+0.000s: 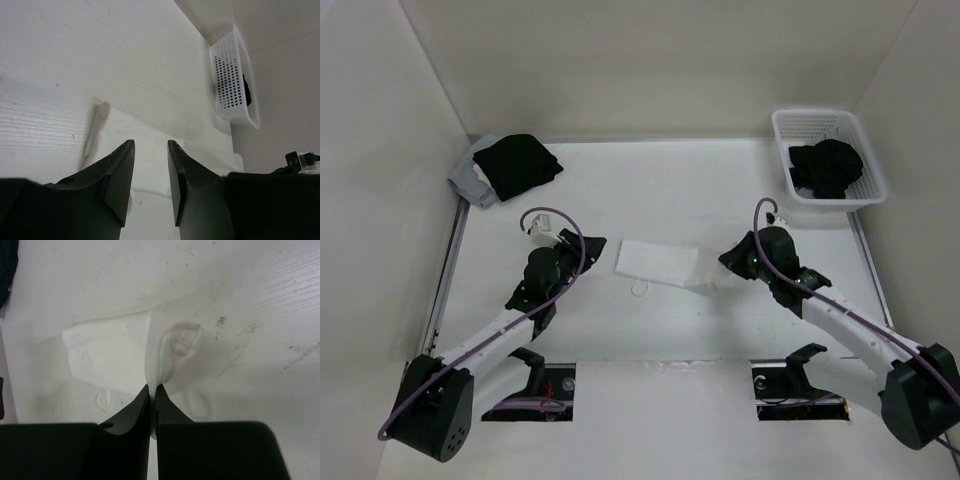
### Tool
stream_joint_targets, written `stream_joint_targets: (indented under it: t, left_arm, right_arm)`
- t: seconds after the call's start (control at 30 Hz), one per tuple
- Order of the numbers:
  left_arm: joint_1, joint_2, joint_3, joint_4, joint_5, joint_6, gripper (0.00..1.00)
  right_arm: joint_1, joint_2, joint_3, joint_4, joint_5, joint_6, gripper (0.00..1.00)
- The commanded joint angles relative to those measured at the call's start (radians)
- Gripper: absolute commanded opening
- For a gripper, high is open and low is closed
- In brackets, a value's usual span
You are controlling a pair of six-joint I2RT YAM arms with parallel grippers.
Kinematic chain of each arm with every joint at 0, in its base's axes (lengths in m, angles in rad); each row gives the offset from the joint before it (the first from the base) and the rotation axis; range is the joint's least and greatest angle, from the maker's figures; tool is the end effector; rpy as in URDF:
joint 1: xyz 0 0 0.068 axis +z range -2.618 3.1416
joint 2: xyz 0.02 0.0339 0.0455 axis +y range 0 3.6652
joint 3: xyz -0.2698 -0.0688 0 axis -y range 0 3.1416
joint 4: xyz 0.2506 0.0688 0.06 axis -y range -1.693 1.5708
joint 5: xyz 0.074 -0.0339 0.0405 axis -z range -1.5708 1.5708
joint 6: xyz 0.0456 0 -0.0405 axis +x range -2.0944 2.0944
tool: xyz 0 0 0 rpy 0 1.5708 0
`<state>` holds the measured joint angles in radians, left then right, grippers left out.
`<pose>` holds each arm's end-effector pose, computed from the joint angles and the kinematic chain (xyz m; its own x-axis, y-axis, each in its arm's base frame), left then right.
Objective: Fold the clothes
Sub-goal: Fold the tank top
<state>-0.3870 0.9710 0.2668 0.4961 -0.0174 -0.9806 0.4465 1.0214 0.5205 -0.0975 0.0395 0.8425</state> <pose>0.1990 -0.0802 0.1950 -0.4069 -0.7312 -0.5475 0.0423 0.5836 -0.8109 0.2051 0.0962 0.2085 -0.6382 0.5212 -0.5665 0.1116 0.7908 0.6018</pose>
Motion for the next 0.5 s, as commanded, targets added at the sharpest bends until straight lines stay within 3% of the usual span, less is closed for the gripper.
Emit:
stream_joint_targets:
  t: [0.0, 0.47]
  left_arm:
    - [-0.011, -0.041, -0.003, 0.018, -0.001, -0.02, 0.31]
    - [-0.017, -0.118, -0.057, 0.015, 0.037, -0.026, 0.33]
  right_arm:
    - [0.054, -0.021, 0.148, -0.178, 0.069, -0.056, 0.06]
    - [0.327, 0.514, 0.639, -0.329, 0.175, -0.037, 0.08]
